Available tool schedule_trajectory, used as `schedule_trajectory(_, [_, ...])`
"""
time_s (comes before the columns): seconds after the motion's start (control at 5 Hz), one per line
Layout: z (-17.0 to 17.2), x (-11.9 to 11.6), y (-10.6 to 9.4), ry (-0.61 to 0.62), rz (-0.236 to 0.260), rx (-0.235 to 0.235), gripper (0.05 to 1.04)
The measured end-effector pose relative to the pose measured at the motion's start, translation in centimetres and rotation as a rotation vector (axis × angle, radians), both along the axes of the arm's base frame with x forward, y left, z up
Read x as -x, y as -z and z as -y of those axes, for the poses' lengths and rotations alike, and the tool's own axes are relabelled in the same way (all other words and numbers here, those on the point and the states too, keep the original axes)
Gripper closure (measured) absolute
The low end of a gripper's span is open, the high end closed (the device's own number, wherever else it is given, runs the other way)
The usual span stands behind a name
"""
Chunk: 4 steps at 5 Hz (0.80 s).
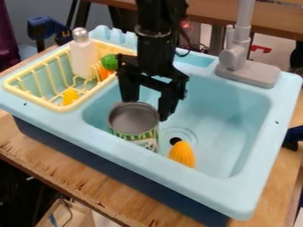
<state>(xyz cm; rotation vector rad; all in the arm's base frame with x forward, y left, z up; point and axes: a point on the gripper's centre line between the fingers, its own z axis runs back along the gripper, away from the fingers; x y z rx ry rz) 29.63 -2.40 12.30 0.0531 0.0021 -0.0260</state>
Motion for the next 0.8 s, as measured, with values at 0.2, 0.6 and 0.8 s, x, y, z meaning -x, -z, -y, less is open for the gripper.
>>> schedule_trajectory(0.2, [-0.2,0.0,-0.4,0.003,-0.008,-0.015,0.083])
schedule_trajectory(0.6, [-0.6,-3.2,-4.6,0.045,0.155,0.013,0.083])
schedule_trajectory(0.8, [-0.5,-1.4,-6.2,0.125,0.117,0.018,0.083])
